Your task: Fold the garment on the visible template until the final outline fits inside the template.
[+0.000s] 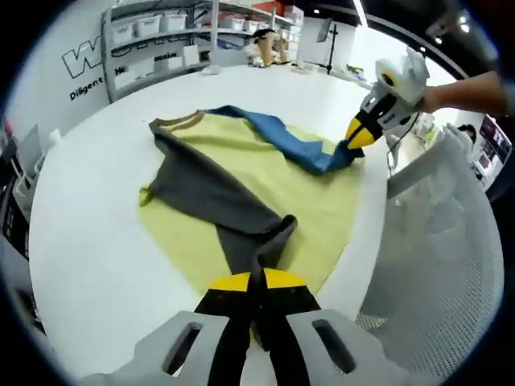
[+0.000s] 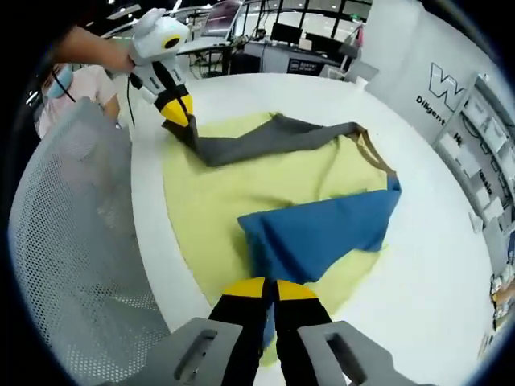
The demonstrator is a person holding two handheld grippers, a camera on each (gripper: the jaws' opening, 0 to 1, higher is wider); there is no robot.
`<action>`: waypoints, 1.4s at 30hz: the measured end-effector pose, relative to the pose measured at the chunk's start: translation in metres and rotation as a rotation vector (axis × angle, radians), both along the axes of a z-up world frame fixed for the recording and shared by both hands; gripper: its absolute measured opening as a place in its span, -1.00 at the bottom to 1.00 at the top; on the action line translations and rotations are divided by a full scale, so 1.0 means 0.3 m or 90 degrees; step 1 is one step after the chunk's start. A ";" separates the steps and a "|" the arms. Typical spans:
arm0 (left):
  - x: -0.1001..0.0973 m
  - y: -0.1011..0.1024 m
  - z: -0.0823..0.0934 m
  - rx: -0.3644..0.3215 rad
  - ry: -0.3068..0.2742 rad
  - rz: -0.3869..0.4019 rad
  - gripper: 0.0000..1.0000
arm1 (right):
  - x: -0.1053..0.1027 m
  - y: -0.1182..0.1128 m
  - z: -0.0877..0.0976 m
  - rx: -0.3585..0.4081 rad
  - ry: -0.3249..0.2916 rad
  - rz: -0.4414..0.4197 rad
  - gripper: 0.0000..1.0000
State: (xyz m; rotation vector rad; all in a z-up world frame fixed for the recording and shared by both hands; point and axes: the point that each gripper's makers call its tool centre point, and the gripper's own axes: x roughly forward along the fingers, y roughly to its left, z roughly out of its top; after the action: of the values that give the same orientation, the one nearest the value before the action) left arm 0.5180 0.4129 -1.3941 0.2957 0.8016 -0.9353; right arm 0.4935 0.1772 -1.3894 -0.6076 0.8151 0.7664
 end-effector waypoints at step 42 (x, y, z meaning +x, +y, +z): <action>0.423 0.377 0.396 -0.036 -0.124 0.232 -0.95 | 0.332 -0.409 0.462 -0.069 -0.145 -0.133 -1.00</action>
State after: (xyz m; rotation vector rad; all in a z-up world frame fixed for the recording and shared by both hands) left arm 0.6448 0.5260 -1.2753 0.1798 0.6215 -0.5748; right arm 0.5932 0.0545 -1.2507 -0.6818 0.7004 0.4558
